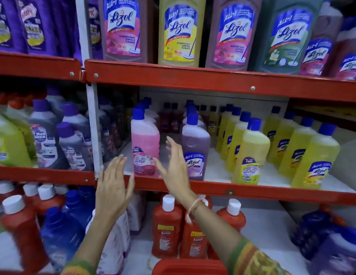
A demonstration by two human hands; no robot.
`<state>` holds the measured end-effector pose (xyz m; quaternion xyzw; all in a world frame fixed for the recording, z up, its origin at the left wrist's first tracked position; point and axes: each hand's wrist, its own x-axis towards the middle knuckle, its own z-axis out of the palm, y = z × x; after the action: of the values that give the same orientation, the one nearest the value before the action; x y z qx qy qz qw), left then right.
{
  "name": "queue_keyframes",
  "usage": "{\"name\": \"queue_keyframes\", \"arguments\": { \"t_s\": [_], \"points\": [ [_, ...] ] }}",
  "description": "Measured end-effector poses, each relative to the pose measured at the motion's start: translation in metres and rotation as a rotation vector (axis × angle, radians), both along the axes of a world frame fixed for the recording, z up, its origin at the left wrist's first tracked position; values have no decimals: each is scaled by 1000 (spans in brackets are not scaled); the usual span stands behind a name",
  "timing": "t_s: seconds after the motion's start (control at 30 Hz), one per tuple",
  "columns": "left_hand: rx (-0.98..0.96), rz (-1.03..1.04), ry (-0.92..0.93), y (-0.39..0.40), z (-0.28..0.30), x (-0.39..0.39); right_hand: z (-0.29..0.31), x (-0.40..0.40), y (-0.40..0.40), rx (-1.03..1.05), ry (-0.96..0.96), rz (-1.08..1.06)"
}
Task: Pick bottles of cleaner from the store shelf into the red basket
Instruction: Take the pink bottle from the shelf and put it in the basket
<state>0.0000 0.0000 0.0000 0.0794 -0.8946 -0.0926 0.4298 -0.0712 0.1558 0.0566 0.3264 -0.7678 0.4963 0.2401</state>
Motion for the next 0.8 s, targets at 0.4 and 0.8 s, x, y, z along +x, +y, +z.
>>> {"name": "queue_keyframes", "arguments": {
  "t_s": [0.4, 0.8],
  "points": [
    [9, 49, -191, -23, -30, -21, -4, -44, -51, -126, -487, 226],
    [6, 22, -218, -29, -35, -18, 26, 1, -17, 81, 535, -433]
  ]
}}
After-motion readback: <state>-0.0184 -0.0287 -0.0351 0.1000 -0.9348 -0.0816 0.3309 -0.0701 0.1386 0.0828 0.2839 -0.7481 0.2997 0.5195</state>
